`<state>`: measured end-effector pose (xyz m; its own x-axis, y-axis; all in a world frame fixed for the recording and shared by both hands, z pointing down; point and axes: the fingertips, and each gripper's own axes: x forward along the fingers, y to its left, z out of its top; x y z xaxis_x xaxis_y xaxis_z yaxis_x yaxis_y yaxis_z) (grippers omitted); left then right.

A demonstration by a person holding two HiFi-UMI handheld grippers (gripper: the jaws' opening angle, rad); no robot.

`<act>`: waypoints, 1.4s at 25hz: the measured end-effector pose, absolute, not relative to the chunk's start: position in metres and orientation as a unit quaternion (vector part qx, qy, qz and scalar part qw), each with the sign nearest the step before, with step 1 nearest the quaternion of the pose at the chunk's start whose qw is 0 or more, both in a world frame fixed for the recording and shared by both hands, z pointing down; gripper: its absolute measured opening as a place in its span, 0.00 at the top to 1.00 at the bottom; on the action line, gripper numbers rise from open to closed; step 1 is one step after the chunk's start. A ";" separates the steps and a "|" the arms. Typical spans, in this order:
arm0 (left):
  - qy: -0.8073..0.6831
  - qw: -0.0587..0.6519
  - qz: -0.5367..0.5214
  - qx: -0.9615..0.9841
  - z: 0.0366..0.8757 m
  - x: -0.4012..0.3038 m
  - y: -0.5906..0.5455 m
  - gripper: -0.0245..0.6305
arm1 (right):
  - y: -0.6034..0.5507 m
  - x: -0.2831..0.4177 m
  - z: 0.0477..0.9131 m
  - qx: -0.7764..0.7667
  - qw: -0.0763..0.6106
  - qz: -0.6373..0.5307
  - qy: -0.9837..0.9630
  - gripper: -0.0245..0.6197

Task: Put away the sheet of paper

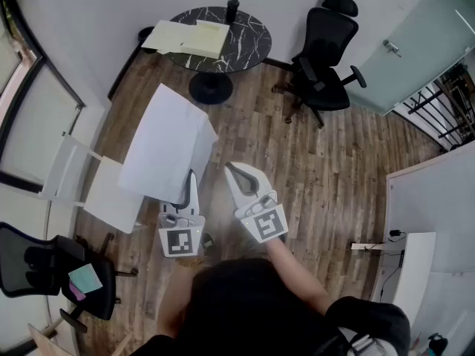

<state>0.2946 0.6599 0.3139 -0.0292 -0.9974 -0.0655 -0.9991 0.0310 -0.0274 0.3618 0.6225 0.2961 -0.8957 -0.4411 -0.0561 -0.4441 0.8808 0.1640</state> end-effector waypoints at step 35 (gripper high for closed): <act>0.752 0.039 -0.046 -0.657 0.337 0.260 0.414 0.96 | 0.380 0.326 0.348 -0.052 0.030 -0.008 0.998 0.96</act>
<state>0.2599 0.4144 0.3373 -0.1341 -0.9910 0.0010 -0.9838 0.1330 -0.1207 0.3257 0.3800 0.3476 -0.9927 -0.1047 -0.0590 -0.1037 0.9944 -0.0199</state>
